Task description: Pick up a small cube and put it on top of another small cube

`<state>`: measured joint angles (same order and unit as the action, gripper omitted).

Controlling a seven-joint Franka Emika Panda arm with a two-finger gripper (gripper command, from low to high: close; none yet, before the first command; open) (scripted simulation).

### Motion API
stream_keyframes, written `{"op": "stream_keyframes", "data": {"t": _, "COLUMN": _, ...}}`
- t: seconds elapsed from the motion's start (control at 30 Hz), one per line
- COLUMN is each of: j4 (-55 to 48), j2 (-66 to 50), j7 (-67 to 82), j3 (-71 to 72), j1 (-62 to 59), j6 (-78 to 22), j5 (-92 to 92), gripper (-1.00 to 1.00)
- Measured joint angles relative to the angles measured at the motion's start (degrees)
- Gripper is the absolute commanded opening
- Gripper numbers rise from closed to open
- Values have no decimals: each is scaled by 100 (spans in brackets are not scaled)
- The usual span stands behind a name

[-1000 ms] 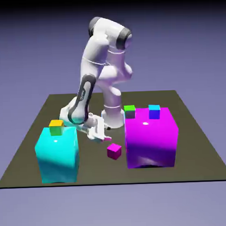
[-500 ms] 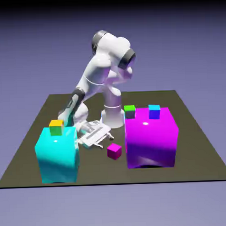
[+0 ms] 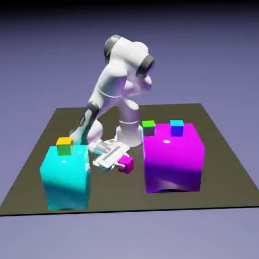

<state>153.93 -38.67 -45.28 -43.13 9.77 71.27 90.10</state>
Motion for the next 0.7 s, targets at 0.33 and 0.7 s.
{"op": "stream_keyframes", "data": {"t": 0.33, "j4": -247, "j2": 589, "j7": -582, "j3": 1390, "j1": -2076, "j6": -527, "j5": -2085, "gripper": -100}}
{"op": "stream_keyframes", "data": {"t": 0.7, "j4": -696, "j2": 1274, "j7": -1319, "j3": 3062, "j1": -4338, "j6": -1212, "j5": -4539, "gripper": -100}}
